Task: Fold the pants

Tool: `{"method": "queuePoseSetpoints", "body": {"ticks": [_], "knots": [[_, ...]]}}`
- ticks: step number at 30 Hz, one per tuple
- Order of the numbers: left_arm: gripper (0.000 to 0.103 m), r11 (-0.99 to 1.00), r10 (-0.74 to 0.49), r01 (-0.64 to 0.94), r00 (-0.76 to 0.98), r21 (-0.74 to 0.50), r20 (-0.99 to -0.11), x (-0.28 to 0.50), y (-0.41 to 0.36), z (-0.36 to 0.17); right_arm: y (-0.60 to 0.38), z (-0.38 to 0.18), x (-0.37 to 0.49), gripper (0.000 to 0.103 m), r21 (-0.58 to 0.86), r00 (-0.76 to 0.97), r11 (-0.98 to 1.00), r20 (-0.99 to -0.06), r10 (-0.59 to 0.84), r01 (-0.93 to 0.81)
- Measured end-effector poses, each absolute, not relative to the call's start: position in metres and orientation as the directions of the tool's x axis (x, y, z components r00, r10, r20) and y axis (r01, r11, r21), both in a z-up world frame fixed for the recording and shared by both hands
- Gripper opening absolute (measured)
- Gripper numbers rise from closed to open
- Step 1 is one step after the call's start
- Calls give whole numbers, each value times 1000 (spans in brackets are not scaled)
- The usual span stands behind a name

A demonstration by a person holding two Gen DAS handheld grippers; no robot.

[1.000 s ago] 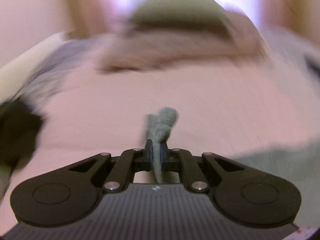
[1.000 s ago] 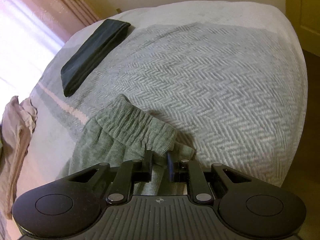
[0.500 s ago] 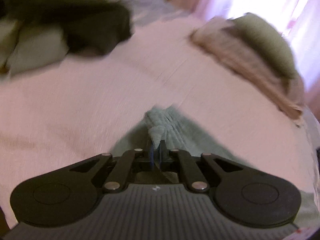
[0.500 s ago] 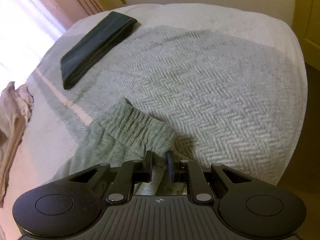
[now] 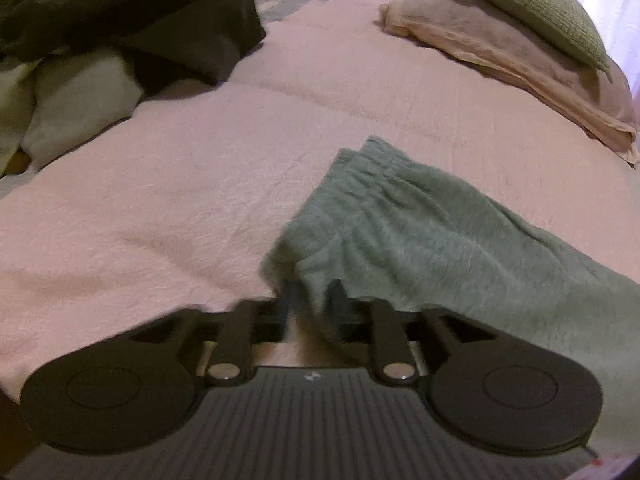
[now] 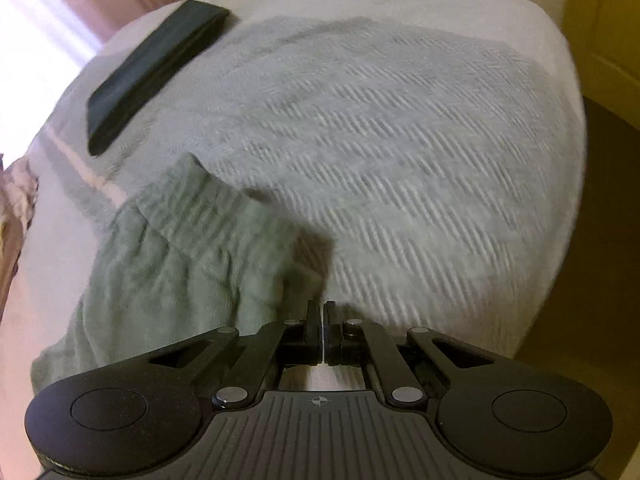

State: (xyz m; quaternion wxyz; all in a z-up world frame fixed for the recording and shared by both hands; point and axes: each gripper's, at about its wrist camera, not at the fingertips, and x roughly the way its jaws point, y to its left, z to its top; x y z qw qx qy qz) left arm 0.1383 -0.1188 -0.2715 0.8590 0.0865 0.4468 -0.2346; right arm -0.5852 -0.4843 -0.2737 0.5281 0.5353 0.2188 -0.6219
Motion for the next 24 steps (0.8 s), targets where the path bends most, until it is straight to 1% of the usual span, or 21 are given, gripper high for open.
{"method": "queuePoseSetpoints", "body": {"ticks": [1,2,3,4,5,6,8,10,13,15,16,17,18,19,21,24], "knots": [[45,890,-319,449,487,-79,-813,140,-111,-266,-481,-272,-584,9,282,120,-354,-901,-416,892],[45,905,-322,410,475,-118,-819,142,-103,-262,-478,-269,-582,12,270,109,-350,-903,-416,897],[46,912,-345,368,447,-182,-825,143,-93,-258,-476,-266,-579,19,264,106,-338,-901,-420,903],[49,910,-377,332,418,-248,-826,141,-84,-254,-473,-263,-576,23,263,109,-326,-900,-422,908],[55,902,-417,291,390,-320,-821,140,-77,-254,-473,-259,-573,24,264,112,-320,-899,-424,910],[57,886,-459,254,362,-388,-811,140,-73,-257,-471,-258,-569,26,273,119,-316,-895,-429,909],[60,852,-523,195,308,-486,-795,144,-77,-271,-469,-257,-562,26,293,136,-315,-889,-437,903],[60,843,-537,161,285,-513,-794,152,-85,-286,-468,-259,-554,26,288,133,-317,-892,-431,904],[60,855,-518,155,290,-494,-805,161,-97,-307,-462,-254,-544,26,277,128,-295,-889,-439,915],[57,849,-529,179,295,-498,-796,165,-106,-309,-454,-250,-539,26,262,119,-281,-890,-441,923],[45,839,-544,205,287,-504,-789,167,-111,-309,-451,-249,-537,26,258,115,-278,-890,-442,926],[27,836,-547,233,285,-497,-787,168,-116,-307,-447,-247,-536,26,255,113,-276,-889,-444,927],[21,837,-544,254,287,-484,-789,170,-119,-306,-443,-246,-534,26,253,109,-275,-888,-447,928],[17,829,-553,277,283,-485,-784,171,-121,-305,-438,-244,-532,26,252,107,-276,-887,-450,928],[16,823,-553,331,285,-461,-783,170,-123,-300,-432,-241,-530,27,256,108,-277,-884,-455,926],[14,821,-521,439,318,-365,-792,162,-135,-280,-424,-232,-525,27,238,90,-268,-880,-466,934]]}}
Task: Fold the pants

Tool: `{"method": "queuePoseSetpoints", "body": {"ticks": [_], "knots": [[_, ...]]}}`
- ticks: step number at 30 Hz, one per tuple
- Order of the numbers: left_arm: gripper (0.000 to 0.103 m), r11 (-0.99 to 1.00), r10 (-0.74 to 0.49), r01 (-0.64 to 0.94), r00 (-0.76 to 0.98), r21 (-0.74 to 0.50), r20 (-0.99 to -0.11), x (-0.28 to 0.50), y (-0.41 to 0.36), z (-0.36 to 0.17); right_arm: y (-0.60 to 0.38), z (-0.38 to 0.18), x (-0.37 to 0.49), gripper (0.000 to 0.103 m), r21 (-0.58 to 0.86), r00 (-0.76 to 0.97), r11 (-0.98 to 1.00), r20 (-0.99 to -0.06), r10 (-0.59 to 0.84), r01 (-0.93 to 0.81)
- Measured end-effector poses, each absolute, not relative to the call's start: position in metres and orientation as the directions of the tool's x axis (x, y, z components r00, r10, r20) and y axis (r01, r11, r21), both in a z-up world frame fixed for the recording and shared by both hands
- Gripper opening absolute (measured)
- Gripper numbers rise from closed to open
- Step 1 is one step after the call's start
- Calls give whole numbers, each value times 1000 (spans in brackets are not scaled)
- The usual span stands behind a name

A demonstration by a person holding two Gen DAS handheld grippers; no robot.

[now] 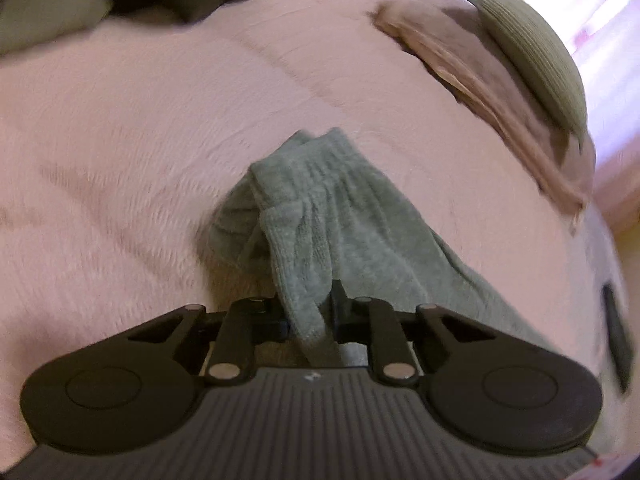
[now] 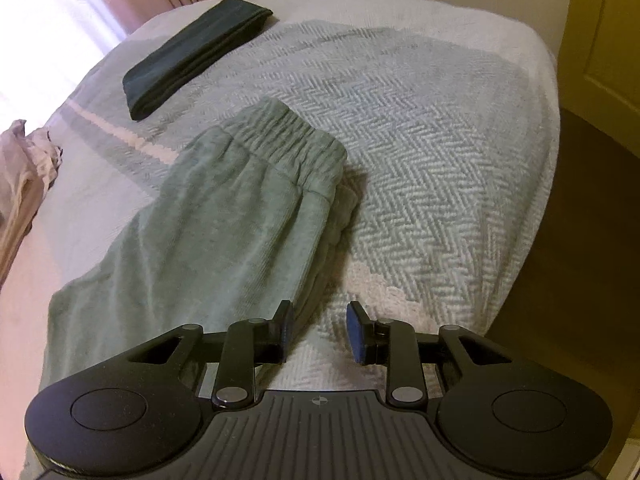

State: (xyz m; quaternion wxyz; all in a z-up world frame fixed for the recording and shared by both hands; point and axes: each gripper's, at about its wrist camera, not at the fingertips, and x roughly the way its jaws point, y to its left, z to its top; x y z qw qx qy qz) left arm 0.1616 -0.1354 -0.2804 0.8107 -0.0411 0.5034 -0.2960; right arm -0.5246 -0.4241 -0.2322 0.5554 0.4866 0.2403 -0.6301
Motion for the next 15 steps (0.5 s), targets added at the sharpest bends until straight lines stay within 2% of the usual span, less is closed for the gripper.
{"method": "queuePoseSetpoints", "body": {"ticks": [5,9,11,15], "knots": [[13,713,-488,700,461,-34,-741,116,-190,-220,-426,-224,-518,27,113,8,-197,-883,-469,974],[13,556,-551,813,517,173,-655,56,-235,-186,-440,-226,-518,27,96,30,-109,-871,-490,989],[13,473,-609,855,491,212,-623,21,-260,-173,-450,-229,-519,27,99,51,-74,-873,-485,992],[13,265,-723,949,312,170,-617,-63,-307,-166,-469,-224,-533,27,130,89,-48,-860,-503,990]]}}
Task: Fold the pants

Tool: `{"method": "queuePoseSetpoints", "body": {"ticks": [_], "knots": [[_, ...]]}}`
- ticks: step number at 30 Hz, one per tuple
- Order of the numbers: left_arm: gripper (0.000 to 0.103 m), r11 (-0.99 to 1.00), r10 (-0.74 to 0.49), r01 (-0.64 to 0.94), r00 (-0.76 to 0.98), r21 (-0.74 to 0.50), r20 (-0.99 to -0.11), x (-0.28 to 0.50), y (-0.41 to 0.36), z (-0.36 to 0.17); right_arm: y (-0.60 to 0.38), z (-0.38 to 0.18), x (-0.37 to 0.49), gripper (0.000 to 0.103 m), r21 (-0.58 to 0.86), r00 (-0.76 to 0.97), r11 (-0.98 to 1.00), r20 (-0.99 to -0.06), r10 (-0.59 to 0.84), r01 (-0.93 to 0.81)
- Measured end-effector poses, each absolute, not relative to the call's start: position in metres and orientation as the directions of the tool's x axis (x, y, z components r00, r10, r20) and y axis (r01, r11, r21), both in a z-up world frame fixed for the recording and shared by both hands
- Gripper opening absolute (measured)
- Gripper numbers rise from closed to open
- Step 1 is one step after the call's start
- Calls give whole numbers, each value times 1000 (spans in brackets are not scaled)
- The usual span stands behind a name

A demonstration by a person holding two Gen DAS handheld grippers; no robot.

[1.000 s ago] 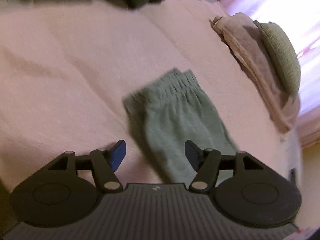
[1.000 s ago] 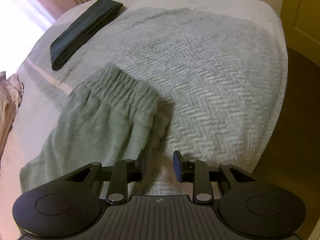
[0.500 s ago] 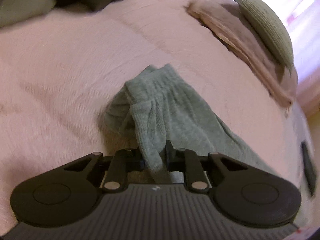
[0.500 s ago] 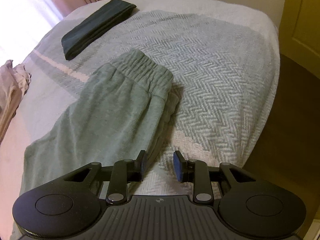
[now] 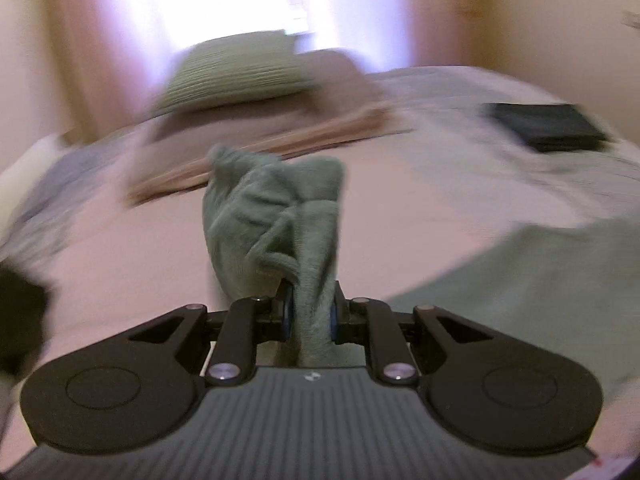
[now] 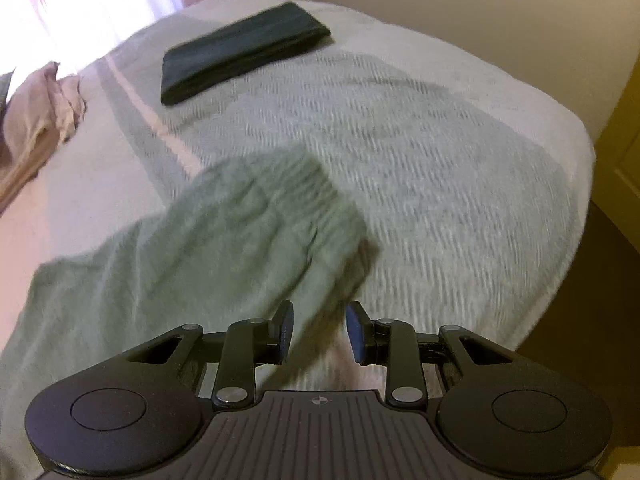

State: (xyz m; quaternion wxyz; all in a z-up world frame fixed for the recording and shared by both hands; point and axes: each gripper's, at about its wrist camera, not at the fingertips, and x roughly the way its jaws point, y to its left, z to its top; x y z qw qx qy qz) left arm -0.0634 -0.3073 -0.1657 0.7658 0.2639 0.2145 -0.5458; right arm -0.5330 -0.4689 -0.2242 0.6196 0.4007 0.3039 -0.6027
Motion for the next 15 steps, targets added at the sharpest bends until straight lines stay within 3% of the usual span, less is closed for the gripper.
{"method": "queuePoseSetpoints", "body": {"ticks": [2,5,8,9,11,15], "knots": [[14,131,-755,983,183,129,-629,-108,-324,-177,-478,-223,-544,27,158,104,-65,-856,-506,985],[23,-45,-673,999,-33,-4,-739,-165,-349,-226,-486,-224,-559,27,196,130,-79,-852,-507,977],[25,-70,-526,997,-19,20,-850,-197,-359,-276,-491,-224,-567,27,203,144,-65,-856,-497,977],[28,-73,-537,997,-23,19,-843,-197,-355,-274,-490,-222,-568,27,211,158,-51,-851,-501,976],[48,-69,-555,996,-85,-56,-828,-186,-344,-259,-485,-216,-565,27,234,199,-1,-831,-520,972],[52,-44,-584,971,-216,-236,-782,-141,-317,-217,-474,-215,-535,30,287,317,138,-799,-512,948]]}}
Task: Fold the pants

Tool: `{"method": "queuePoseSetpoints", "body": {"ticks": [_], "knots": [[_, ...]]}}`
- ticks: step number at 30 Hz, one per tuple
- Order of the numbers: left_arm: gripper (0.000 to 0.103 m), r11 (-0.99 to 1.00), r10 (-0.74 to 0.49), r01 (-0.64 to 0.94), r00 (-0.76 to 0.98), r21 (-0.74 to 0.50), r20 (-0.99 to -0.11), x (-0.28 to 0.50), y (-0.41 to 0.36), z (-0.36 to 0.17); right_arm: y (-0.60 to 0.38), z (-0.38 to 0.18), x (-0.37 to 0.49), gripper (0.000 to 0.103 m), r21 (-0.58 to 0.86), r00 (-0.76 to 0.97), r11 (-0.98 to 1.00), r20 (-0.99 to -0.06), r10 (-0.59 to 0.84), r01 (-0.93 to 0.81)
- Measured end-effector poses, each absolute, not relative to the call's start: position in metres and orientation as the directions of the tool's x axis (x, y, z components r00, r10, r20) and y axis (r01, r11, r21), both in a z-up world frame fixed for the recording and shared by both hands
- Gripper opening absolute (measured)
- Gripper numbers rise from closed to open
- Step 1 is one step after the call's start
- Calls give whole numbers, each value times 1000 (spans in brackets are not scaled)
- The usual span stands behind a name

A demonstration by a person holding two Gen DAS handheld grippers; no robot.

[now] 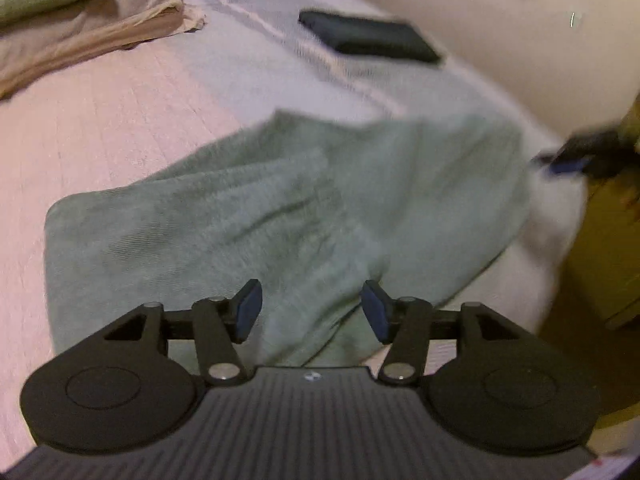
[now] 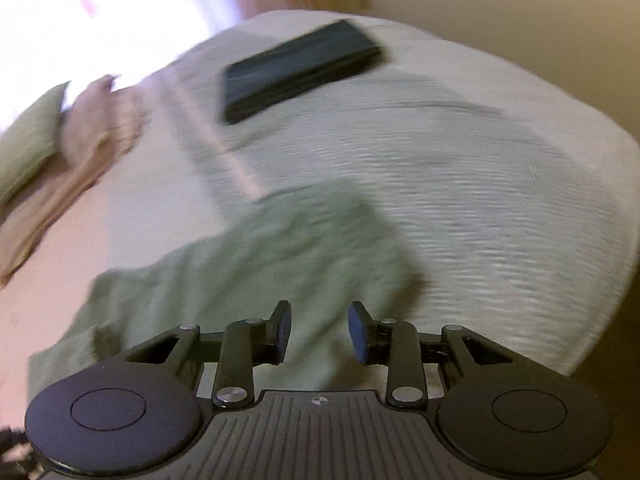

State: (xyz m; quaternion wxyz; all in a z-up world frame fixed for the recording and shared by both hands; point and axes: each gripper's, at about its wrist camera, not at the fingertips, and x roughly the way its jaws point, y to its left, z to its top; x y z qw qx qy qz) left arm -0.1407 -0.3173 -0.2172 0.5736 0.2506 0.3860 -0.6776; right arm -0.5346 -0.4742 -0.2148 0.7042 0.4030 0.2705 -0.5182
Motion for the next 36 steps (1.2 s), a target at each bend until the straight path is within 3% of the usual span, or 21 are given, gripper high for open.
{"method": "queuePoseSetpoints", "body": {"ticks": [1,5,7,12,16,18,22,25,29,32,36], "knots": [[51,-12,-600,967,-209,-253,-772,-131,-315,-207,-471,-216,-521,31,307,356,180,-793,-495,935],[26,190,-613,968,-12,-162,-790,-77,-324,-204,-459,-230,-461,31,369,493,347,-769,-408,862],[23,230,-604,967,55,-108,-795,-55,-341,-216,-455,-239,-423,31,392,554,432,-752,-357,812],[24,215,-600,976,104,-34,-793,-34,-386,-252,-449,-264,-331,26,408,672,592,-662,-332,695],[20,193,-540,981,113,8,-834,-18,-404,-295,-464,-320,-285,26,285,514,538,-787,-341,793],[19,194,-536,981,118,14,-836,-18,-404,-288,-466,-315,-291,26,325,511,477,-790,-337,817],[19,222,-565,973,76,-63,-822,-15,-375,-250,-426,-271,-313,26,237,479,509,-772,-419,827],[19,215,-570,970,32,-112,-821,-25,-340,-226,-386,-254,-319,26,219,497,564,-769,-403,796],[22,166,-487,978,-30,-127,-873,-50,-311,-240,-355,-286,-301,26,152,416,594,-845,-337,790],[20,151,-405,987,15,-51,-914,-64,-315,-260,-351,-303,-295,26,95,340,568,-876,-342,818],[25,142,-373,989,9,-48,-928,-66,-327,-234,-345,-267,-304,44,130,327,505,-888,-323,853]]}}
